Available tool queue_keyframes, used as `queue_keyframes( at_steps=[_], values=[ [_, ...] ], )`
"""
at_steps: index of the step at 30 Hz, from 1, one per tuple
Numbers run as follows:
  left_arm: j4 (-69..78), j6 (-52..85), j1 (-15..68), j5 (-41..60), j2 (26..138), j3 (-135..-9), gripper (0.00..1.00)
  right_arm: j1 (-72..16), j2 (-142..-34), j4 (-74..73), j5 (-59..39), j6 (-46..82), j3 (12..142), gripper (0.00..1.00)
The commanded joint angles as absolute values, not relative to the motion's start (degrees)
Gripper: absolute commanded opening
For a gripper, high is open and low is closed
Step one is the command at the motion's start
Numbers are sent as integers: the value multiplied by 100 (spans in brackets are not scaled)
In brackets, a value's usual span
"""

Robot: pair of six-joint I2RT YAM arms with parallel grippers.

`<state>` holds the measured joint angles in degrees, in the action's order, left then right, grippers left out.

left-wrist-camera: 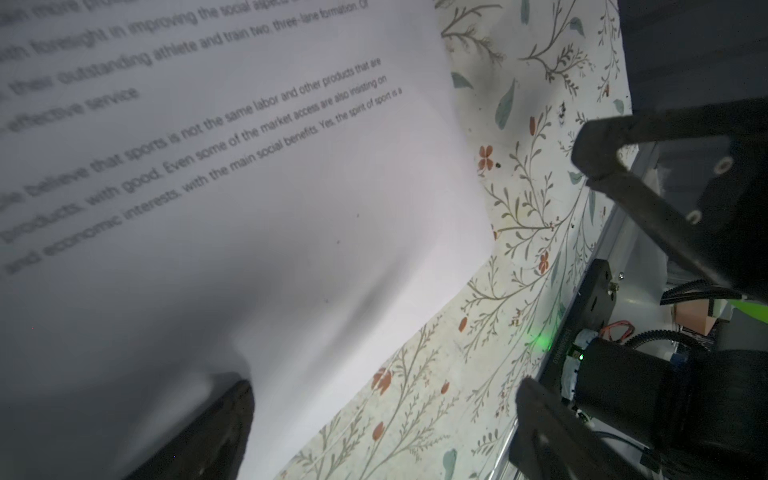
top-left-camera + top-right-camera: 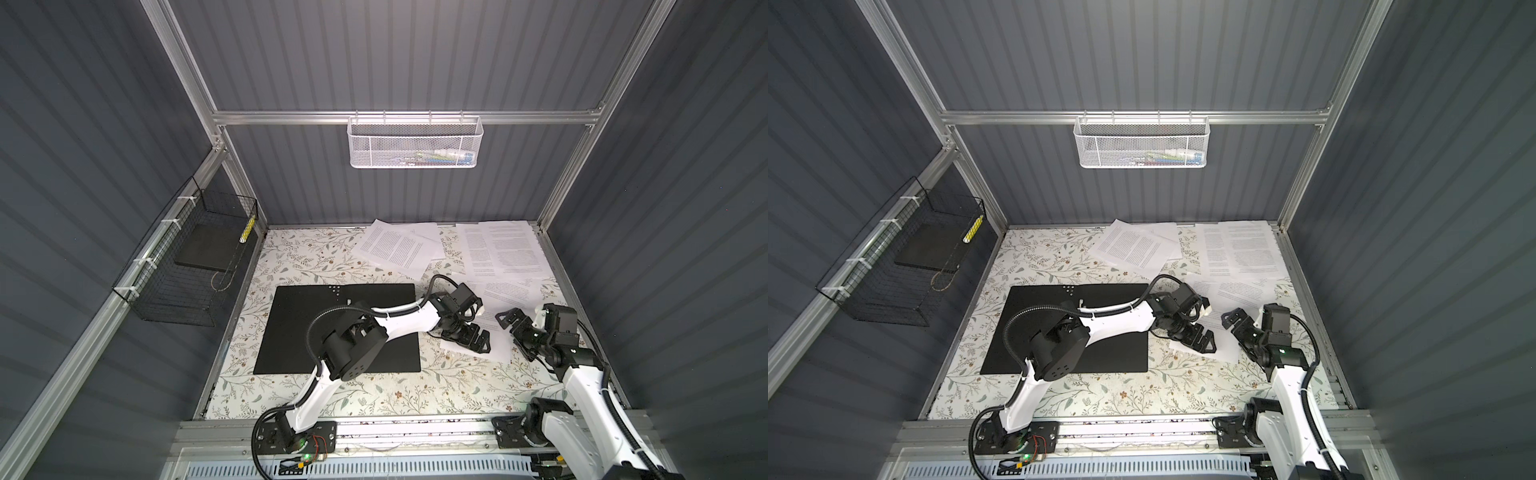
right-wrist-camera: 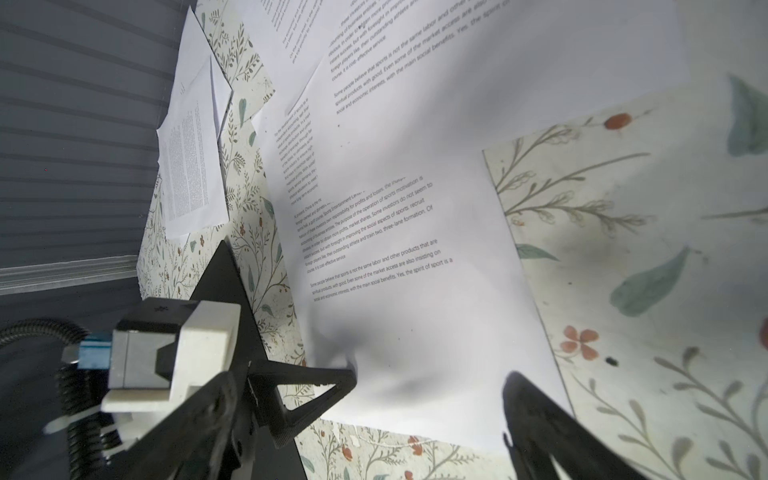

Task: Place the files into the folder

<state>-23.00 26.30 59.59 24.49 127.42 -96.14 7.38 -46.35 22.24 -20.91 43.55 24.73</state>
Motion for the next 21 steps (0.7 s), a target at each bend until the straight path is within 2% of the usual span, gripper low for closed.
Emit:
queue_keyframes(
  at_steps=[1,12,21],
  values=[
    [-2427,2532,5968,2524,12708,-9192,98,764,-4796,2021,-2307,4263,2381,99],
    [-1919,2685,6116,2730,11541,-6883,97,765,-6664,1065,-2219,4403,2756,99],
    [-2017,2688,6144,2577,11048,-6277,96,645,-7883,832,-2255,4165,3339,99]
  ],
)
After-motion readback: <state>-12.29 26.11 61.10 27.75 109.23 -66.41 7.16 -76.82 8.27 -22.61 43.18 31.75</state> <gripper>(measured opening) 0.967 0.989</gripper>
